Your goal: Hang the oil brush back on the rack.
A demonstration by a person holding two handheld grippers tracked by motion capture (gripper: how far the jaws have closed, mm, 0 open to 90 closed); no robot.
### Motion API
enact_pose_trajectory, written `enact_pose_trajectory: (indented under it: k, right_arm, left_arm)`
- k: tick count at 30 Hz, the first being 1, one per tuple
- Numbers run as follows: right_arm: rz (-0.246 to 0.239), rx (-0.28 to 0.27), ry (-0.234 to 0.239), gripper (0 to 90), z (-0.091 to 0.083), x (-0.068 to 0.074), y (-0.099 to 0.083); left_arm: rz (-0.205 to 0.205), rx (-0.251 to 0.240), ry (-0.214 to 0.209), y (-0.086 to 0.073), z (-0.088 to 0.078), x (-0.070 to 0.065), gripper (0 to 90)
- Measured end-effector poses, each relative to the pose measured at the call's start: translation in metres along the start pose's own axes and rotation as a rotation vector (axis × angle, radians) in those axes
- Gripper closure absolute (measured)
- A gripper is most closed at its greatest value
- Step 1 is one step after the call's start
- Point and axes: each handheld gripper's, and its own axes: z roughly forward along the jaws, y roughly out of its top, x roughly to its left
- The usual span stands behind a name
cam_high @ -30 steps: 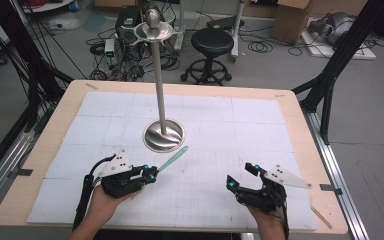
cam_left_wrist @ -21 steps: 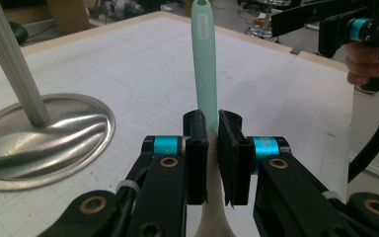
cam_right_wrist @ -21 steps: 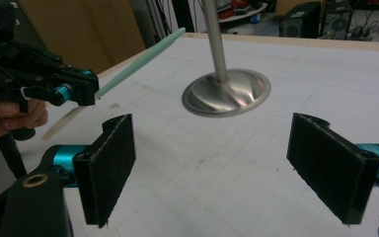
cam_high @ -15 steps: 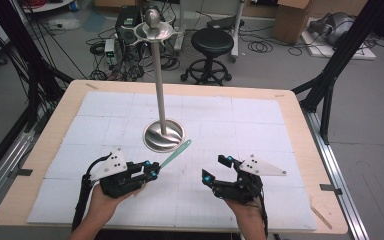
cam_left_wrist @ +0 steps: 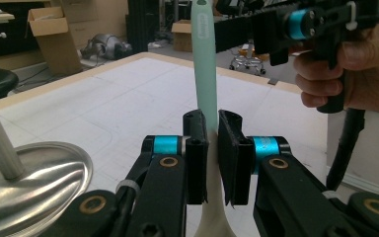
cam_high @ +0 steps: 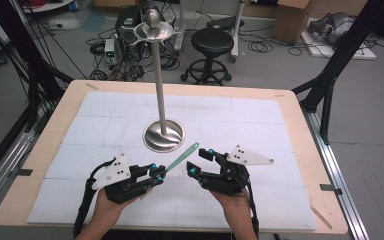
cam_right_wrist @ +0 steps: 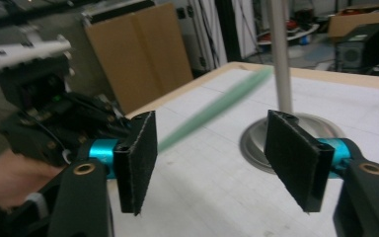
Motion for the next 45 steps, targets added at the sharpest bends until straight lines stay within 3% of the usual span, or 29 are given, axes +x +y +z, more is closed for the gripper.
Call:
enact_pose_trajectory:
  k: [7, 15, 22, 31, 33, 36, 38, 40, 45]
  right_arm:
    - [0.017, -0.007, 0.034, 43.4, 0.008, 0.002, 0.004]
    - [0.051, -0.037, 0.064, 58.5, 0.006, 0.001, 0.006]
    - [0.054, -0.045, 0.092, 68.7, 0.005, 0.003, 0.008]
    - [0.099, -0.013, 0.155, 80.1, 0.007, 0.007, 0.015]
    - [0.100, -0.007, 0.173, 81.9, 0.007, 0.010, 0.017]
    - [0.099, -0.009, 0.210, 82.6, 0.005, 0.009, 0.020]
    - [0.096, -0.015, 0.219, 82.6, 0.002, 0.007, 0.021]
    - [0.077, -0.002, 0.232, 82.6, 0.000, 0.005, 0.023]
    - [0.038, 0.038, 0.275, 82.6, 0.000, 0.002, 0.026]
  left_arm:
    - [0.009, 0.008, -0.012, 0.000, 0.003, -0.004, 81.7]
    - [0.024, 0.007, -0.010, 0.002, 0.003, -0.007, 81.7]
    - [0.028, 0.003, -0.019, 0.002, 0.003, -0.011, 81.5]
    - [0.030, 0.013, -0.029, 0.001, 0.006, -0.012, 81.4]
    - [0.021, 0.006, -0.052, 0.001, 0.006, -0.012, 81.6]
    - [0.001, -0.013, -0.121, 0.004, 0.003, -0.008, 80.3]
    - [-0.018, -0.016, -0.140, 0.008, 0.000, -0.002, 70.2]
    - [-0.049, -0.031, -0.168, 0.011, -0.001, 0.002, 65.6]
    - [-0.051, 0.017, -0.266, 0.017, 0.005, 0.004, 58.8]
